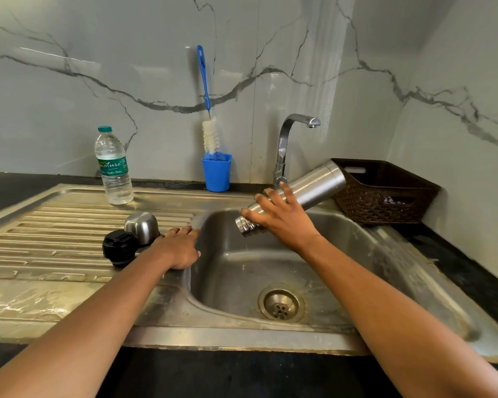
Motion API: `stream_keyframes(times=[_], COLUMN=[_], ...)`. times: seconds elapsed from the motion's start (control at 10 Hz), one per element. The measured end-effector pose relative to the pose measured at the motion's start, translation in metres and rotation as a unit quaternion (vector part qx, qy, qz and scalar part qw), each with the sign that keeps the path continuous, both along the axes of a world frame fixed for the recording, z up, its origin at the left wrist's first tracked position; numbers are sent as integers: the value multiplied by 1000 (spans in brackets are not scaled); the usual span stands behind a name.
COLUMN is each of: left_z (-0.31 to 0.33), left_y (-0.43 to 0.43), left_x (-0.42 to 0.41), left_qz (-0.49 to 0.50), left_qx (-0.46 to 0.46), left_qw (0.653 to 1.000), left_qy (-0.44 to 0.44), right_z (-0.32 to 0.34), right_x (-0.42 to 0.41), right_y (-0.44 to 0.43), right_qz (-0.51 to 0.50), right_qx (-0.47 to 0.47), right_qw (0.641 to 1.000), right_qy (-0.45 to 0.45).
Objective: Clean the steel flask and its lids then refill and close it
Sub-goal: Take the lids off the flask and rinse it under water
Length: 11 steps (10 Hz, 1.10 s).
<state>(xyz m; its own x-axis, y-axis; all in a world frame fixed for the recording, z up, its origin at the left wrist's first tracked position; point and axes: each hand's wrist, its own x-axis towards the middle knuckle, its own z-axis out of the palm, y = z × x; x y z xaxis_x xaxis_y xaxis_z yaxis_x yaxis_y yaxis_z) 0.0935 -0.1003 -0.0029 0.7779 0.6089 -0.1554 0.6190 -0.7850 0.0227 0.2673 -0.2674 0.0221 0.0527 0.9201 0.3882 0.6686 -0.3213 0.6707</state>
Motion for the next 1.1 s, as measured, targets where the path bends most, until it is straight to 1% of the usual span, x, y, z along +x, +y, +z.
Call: stream_keyframes(times=[0.1, 0.2, 0.3, 0.4, 0.5, 0.6, 0.7, 0.8, 0.9, 1.0, 1.1], left_z=[0, 1, 1, 0, 1, 1, 1, 1, 2, 3, 4], left_y=[0, 0, 0, 0, 0, -1, -1, -1, -1, -2, -4], left_x=[-1, -1, 0, 0, 1, 1, -1, -2, -2, -1, -1], left_qz=[1, 1, 1, 0, 0, -1, 0, -3, -4, -1, -2], left_qx=[0, -3, -1, 1, 1, 1, 0, -3, -4, -7, -10], left_qw=[1000, 1000, 1000, 1000, 1000, 1000, 1000, 1000, 1000, 1000, 1000], left_qy=[0, 0, 3, 3, 3, 4, 6, 6, 5, 2, 1], right_z=[2, 15, 31, 31, 36, 41, 32, 27, 15, 11, 9], right_x=[-3, -3, -1, 8, 14, 14, 18, 16, 15, 16, 12], right_y=[4, 8, 9, 8, 7, 8, 8, 11, 11, 11, 14], right_qz=[5, 11, -6, 35, 40, 17, 45, 35, 52, 36, 15], right_qx=[-33, -31, -26, -88, -103, -78, -124, -100, -121, -77, 6], right_qw=[999, 998, 997, 984, 978, 988, 974, 985, 980, 989, 1000], right_qy=[-33, -59, -68, -150, -178, -132, -186, -136, -152, -117, 20])
